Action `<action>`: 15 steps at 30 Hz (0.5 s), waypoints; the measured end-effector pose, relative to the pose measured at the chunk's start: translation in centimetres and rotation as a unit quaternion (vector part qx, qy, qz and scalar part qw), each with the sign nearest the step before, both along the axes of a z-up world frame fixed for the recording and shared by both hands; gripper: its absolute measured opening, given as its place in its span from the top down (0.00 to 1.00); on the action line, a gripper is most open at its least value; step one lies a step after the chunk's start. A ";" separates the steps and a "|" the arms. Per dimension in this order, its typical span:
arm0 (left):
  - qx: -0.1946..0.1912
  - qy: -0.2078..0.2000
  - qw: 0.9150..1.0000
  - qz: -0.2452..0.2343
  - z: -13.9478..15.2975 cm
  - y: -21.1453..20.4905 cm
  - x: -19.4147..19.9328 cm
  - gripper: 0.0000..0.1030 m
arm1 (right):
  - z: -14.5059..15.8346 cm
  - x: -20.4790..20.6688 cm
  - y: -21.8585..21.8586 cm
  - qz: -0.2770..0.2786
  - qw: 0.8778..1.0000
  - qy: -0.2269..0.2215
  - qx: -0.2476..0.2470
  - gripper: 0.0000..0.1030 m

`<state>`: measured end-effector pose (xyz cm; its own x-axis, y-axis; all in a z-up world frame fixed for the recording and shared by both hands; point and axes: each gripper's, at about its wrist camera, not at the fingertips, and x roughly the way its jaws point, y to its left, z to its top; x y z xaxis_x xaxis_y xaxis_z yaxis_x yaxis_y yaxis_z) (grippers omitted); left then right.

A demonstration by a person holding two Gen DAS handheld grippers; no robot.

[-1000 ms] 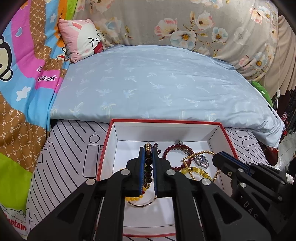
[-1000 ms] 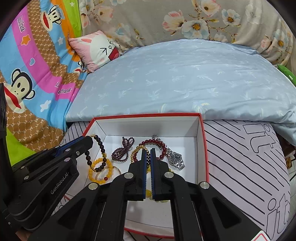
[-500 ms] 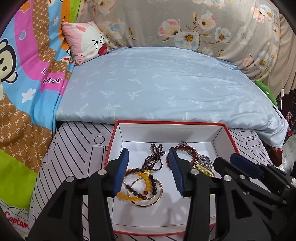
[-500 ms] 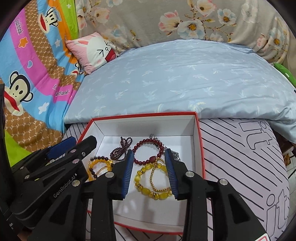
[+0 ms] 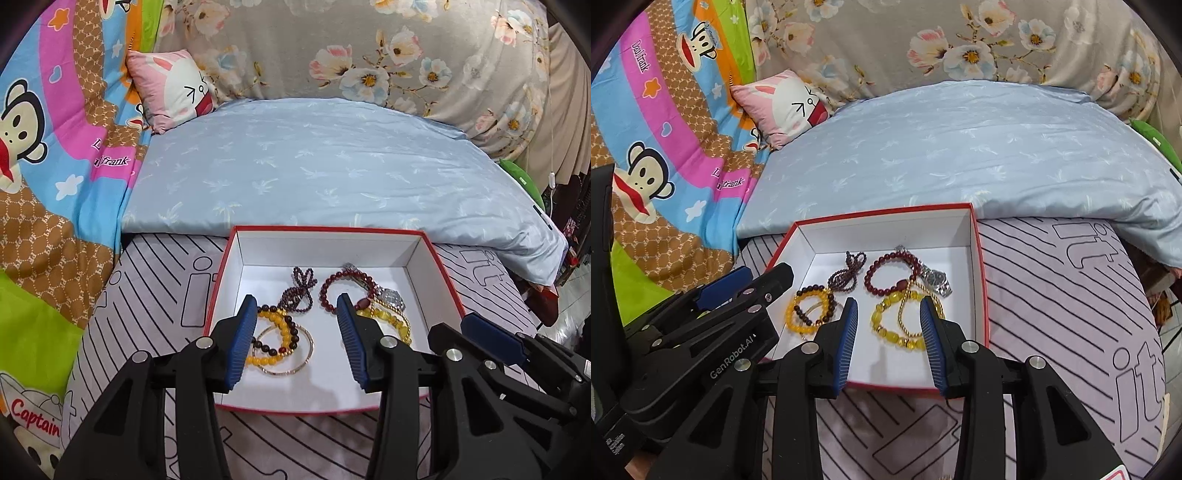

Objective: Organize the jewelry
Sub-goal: 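Lift both tools out of the box toward the silver pendants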

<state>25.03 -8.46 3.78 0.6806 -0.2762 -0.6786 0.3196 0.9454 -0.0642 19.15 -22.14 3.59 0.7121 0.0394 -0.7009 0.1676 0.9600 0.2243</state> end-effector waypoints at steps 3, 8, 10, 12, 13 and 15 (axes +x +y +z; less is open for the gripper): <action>0.002 0.003 1.000 -0.001 -0.1 0.0 -0.9 0.59 | 0.0 -1.1 0.1 0.000 1.000 0.001 0.004 0.66; 0.003 0.006 1.000 -0.004 -0.1 0.1 -2.5 0.59 | 0.2 -2.8 0.2 -0.001 1.000 0.001 0.008 0.66; 0.002 0.007 1.000 -0.007 -0.1 0.2 -3.2 0.59 | 0.2 -3.5 0.3 -0.001 1.000 0.000 0.008 0.66; 0.003 0.009 1.000 -0.009 -0.2 0.3 -3.9 0.58 | 0.1 -4.1 0.5 -0.001 1.000 0.002 0.010 0.66; 0.003 0.010 1.000 -0.011 -0.2 0.3 -4.2 0.58 | -0.1 -4.5 0.5 -0.001 1.000 0.003 0.010 0.66; 0.004 0.013 1.000 -0.012 -0.5 0.4 -4.8 0.58 | -0.3 -5.1 0.7 0.001 1.000 0.007 0.010 0.66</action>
